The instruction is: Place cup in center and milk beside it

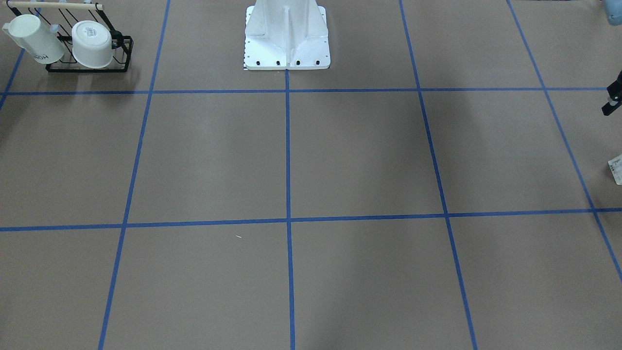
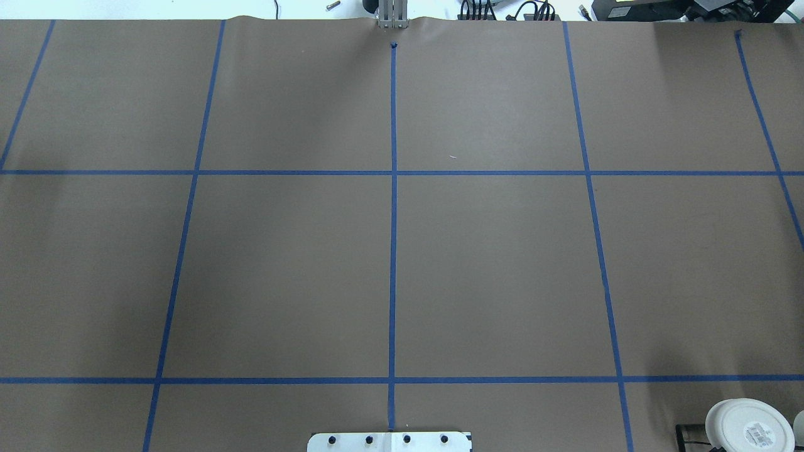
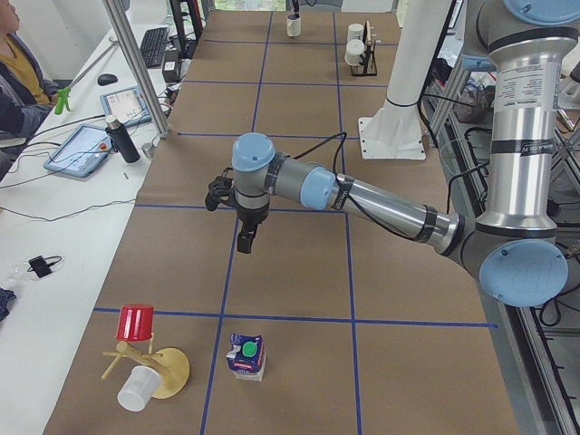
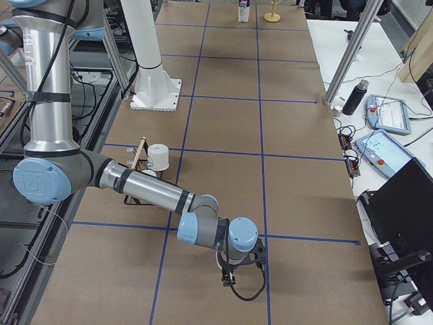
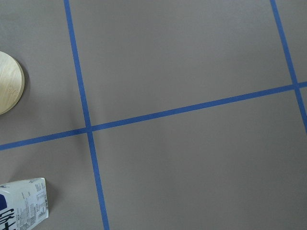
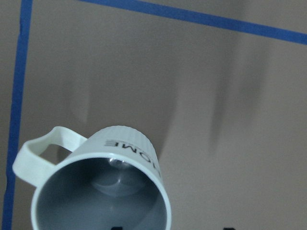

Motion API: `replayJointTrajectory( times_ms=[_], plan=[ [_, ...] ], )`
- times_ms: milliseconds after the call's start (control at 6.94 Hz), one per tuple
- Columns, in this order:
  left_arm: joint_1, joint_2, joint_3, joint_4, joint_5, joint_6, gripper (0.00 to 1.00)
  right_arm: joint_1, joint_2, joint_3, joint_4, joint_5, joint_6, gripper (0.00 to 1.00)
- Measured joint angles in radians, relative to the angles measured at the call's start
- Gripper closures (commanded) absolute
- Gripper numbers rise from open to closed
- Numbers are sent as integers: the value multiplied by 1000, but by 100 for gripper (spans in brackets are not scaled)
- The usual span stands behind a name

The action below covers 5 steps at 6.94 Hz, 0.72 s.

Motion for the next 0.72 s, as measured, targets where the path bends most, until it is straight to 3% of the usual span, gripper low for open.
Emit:
replayJointTrajectory(
  times_ms=[720],
  plan=[
    [-2, 8, -3, -1, 1, 1, 2, 0, 10, 22, -2, 5, 4, 100]
  ],
)
